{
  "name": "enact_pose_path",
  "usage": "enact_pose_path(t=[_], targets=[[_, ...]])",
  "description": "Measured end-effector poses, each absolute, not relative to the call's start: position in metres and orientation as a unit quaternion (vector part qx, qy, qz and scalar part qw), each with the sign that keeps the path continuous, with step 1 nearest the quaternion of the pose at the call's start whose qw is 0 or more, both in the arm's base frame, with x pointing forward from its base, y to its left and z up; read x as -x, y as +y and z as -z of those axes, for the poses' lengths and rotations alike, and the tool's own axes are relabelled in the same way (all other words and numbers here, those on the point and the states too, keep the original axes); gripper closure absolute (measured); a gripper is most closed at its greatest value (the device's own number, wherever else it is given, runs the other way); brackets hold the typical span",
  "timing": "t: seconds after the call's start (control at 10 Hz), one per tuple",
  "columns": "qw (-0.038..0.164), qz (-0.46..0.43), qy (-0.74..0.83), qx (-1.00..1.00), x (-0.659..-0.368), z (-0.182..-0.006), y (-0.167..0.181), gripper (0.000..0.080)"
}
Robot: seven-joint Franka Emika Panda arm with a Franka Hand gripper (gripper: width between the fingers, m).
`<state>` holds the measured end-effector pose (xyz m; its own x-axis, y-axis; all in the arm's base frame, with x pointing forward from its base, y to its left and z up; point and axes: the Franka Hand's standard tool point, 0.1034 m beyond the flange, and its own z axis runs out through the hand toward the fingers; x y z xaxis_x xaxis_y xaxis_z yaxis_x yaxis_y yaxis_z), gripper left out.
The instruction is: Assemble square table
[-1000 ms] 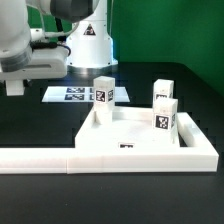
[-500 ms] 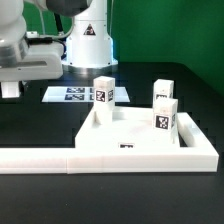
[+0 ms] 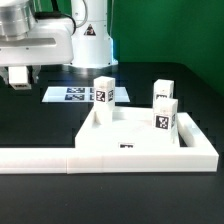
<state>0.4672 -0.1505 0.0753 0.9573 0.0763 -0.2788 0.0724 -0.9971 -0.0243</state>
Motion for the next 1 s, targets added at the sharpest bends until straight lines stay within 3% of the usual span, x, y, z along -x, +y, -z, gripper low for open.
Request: enact_pose_path(t=[0.5, 0.8, 1.0], targets=[[-0.032, -0.008, -0.046, 0.998, -0.467, -0.072, -0.169, 0.0514], [-0.010, -0.009, -0.023, 1.000, -0.496, -0.084, -0.138, 0.0514], [-0.009, 0.011, -0.037, 0.999, -0.521, -0.092, -0.120, 0.0514]])
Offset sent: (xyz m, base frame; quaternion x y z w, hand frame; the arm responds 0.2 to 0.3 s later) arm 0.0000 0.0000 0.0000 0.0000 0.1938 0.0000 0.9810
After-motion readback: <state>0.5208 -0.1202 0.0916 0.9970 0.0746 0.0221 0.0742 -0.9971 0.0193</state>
